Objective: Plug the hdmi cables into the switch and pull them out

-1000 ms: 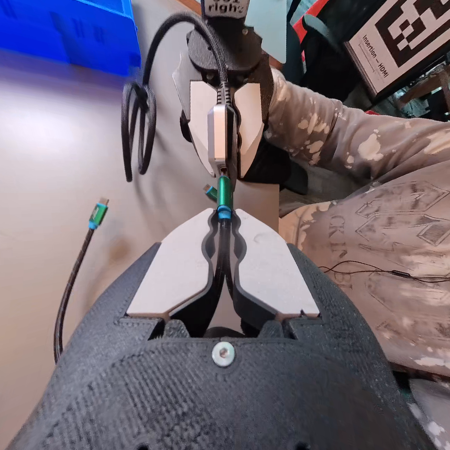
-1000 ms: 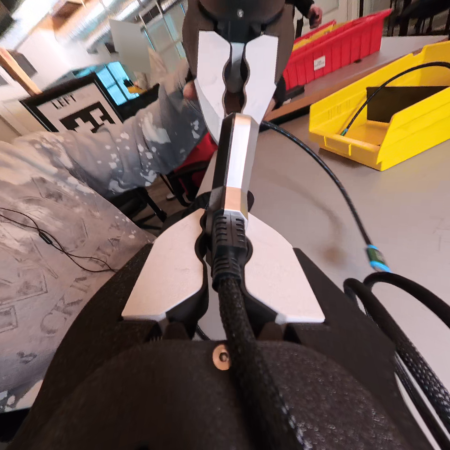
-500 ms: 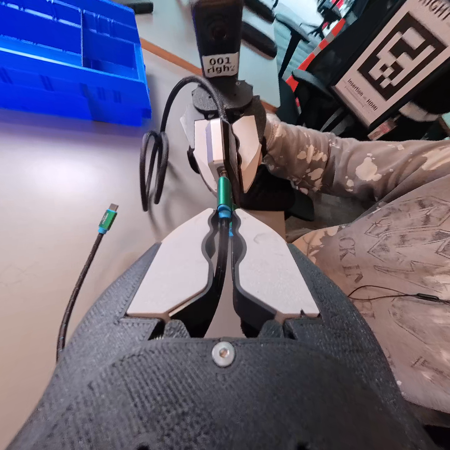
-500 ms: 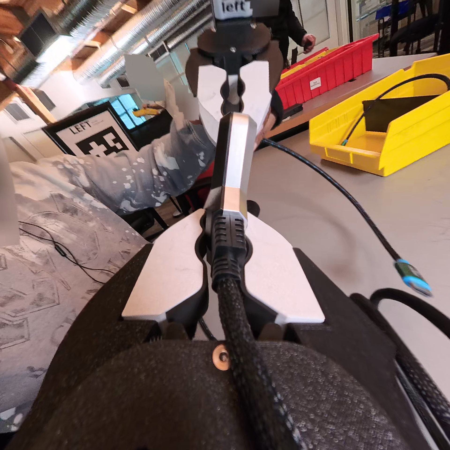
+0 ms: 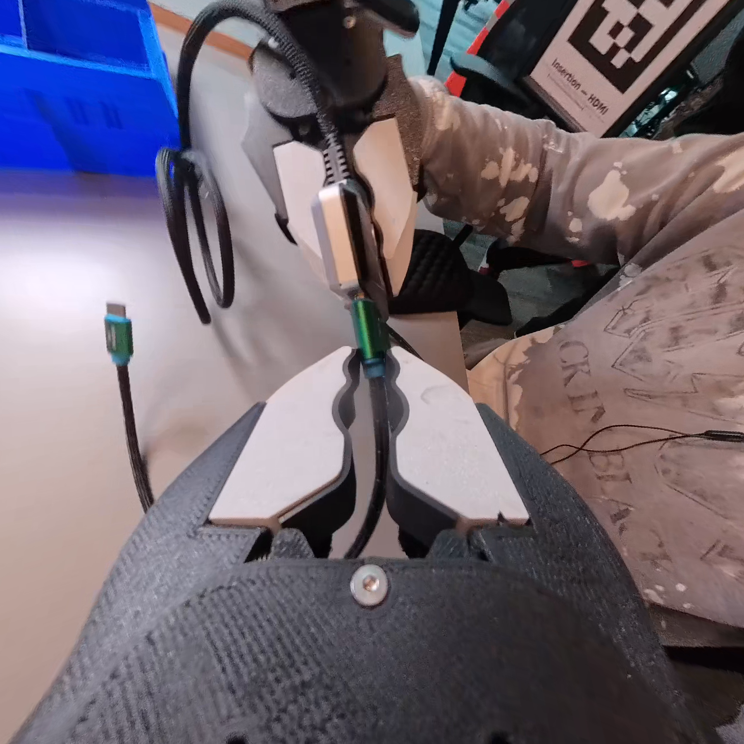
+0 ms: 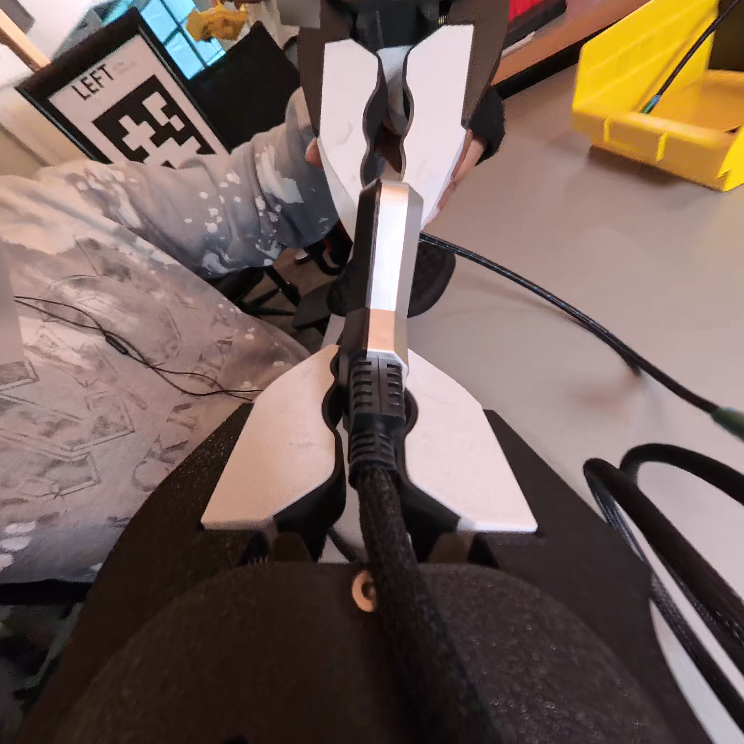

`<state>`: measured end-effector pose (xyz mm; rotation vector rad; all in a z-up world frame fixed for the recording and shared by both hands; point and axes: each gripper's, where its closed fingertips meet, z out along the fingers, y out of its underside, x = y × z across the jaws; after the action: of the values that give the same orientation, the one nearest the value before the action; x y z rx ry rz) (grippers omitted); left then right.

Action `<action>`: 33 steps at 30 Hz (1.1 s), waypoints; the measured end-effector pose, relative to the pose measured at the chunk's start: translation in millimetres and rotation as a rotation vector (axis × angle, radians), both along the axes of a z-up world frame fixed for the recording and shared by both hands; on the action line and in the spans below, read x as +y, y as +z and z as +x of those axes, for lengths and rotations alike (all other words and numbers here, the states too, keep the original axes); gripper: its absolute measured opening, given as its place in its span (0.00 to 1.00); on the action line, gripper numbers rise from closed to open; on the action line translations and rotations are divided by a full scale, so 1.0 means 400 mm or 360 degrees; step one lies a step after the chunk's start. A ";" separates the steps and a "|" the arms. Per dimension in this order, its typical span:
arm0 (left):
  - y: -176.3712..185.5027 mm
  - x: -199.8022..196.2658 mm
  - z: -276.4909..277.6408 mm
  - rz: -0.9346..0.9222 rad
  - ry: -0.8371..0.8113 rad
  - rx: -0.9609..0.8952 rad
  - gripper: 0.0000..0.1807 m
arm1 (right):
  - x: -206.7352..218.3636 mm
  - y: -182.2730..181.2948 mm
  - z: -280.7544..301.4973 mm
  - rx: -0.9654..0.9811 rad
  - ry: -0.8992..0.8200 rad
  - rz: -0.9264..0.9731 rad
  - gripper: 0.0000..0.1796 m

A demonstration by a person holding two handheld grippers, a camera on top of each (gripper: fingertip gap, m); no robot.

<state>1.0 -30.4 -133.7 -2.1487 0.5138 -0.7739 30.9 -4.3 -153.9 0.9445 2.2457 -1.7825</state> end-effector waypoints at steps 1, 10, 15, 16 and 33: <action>-0.012 0.004 0.003 -0.0006 0.0016 0.0021 0.07 | 0.001 -0.017 0.000 -0.0030 -0.0001 0.0054 0.12; -0.034 0.014 0.018 0.0090 0.0059 -0.0087 0.07 | -0.020 -0.019 -0.015 0.0083 -0.0058 0.0139 0.14; -0.050 0.010 0.015 0.0180 0.0099 -0.0122 0.07 | -0.010 -0.002 -0.027 0.0121 -0.0176 0.0038 0.13; -0.052 0.009 0.015 0.0215 0.0109 -0.0121 0.07 | -0.012 -0.005 -0.027 0.0124 -0.0188 0.0054 0.13; -0.031 0.000 0.003 0.0623 0.0294 -0.0286 0.13 | -0.033 0.005 -0.043 0.0114 -0.0043 0.0632 0.16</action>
<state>2.1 -30.5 -146.3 -1.7190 0.3345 -0.6903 13.7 -17.6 -151.9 0.9873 2.7061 -1.4239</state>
